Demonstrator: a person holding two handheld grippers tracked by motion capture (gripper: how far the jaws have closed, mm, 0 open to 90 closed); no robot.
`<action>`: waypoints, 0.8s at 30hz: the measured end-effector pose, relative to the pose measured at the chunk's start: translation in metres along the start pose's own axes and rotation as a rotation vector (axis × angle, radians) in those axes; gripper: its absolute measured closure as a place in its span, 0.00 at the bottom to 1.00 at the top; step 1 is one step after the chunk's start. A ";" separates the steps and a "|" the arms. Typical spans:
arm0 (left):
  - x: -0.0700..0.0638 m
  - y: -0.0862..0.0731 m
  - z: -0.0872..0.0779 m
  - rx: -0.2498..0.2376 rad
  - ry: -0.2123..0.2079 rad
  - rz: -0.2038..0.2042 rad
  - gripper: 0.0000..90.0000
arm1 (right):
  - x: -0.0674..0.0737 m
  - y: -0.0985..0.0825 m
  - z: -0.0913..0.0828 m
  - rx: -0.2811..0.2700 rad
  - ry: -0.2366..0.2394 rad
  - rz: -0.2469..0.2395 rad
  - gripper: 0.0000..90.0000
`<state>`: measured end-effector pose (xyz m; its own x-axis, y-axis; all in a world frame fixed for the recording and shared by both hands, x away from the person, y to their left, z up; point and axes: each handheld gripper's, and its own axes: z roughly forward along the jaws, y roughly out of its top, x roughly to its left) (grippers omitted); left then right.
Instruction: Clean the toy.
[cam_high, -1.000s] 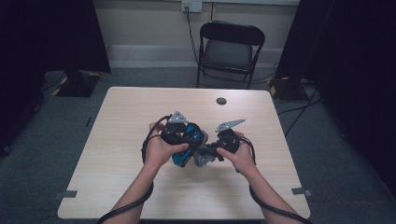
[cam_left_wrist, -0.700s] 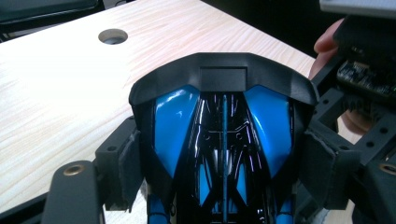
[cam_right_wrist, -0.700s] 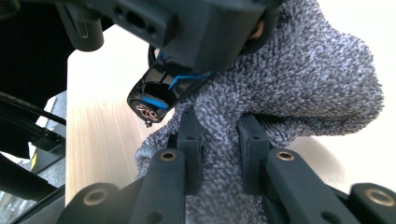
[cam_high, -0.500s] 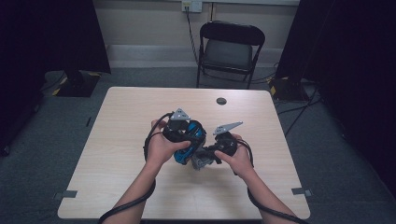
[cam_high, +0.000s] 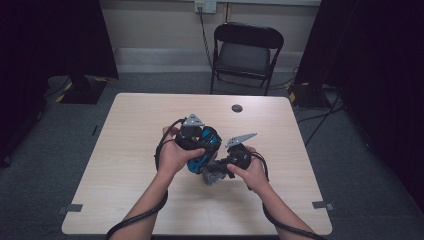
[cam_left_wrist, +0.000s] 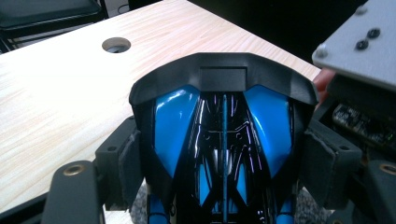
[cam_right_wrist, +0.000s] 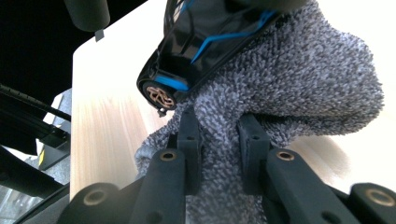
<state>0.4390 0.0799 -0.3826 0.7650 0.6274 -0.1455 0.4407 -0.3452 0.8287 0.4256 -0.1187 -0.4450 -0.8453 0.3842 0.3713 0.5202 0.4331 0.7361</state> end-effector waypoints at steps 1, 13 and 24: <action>0.000 0.001 0.000 -0.004 0.000 -0.003 0.28 | 0.000 0.000 0.001 0.001 0.002 0.001 0.84; 0.002 0.007 -0.001 -0.014 0.009 -0.009 0.28 | 0.007 -0.007 0.017 0.020 0.034 -0.002 0.84; 0.011 0.011 -0.010 -0.045 0.032 -0.020 0.28 | 0.016 -0.012 0.029 0.086 0.065 -0.035 0.84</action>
<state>0.4475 0.0900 -0.3699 0.7404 0.6563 -0.1451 0.4335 -0.3013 0.8493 0.4097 -0.0945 -0.4644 -0.8677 0.3154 0.3842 0.4965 0.5144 0.6992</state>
